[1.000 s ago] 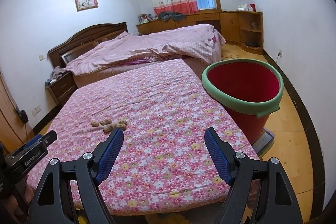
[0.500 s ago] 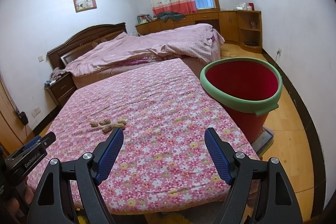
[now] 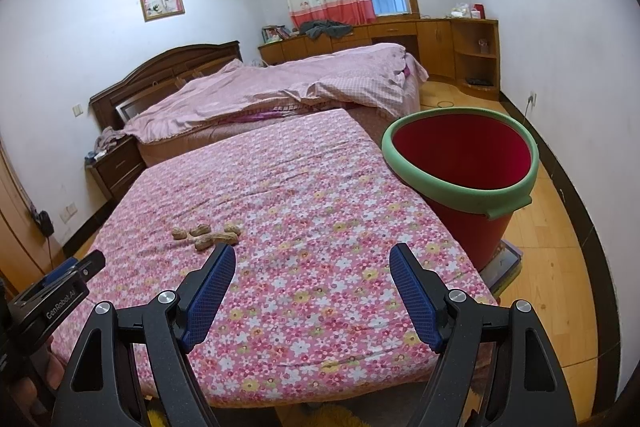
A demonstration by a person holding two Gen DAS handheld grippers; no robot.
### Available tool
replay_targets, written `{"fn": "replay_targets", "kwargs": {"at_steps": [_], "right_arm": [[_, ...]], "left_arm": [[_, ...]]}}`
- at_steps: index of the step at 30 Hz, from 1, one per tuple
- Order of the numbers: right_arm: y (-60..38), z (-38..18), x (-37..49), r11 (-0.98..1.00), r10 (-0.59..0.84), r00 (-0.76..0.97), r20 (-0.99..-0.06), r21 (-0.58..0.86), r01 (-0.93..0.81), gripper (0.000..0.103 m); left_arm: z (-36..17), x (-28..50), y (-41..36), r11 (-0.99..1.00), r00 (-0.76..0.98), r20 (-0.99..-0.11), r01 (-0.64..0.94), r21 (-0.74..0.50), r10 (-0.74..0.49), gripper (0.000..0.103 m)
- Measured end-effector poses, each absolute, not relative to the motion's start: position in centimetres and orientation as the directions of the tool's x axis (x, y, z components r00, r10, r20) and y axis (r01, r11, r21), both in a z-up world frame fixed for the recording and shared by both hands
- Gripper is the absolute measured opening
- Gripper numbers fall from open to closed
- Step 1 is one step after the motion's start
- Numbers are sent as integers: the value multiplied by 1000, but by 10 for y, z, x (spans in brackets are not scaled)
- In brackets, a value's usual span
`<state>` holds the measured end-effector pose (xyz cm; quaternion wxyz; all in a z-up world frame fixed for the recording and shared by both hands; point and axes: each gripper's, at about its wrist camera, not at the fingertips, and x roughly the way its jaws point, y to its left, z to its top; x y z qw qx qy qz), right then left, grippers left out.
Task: Collect trash
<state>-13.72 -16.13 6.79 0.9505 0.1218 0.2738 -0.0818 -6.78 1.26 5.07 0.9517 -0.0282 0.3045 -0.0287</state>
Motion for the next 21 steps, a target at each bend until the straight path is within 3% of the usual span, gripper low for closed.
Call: {"fn": "replay_targets", "kwargs": {"at_steps": [21], "right_arm": [[-161, 68, -137, 957, -89, 836, -541, 186, 223, 80]], "left_arm": [[50, -69, 13, 997, 813, -578, 30, -72, -67, 48]]}}
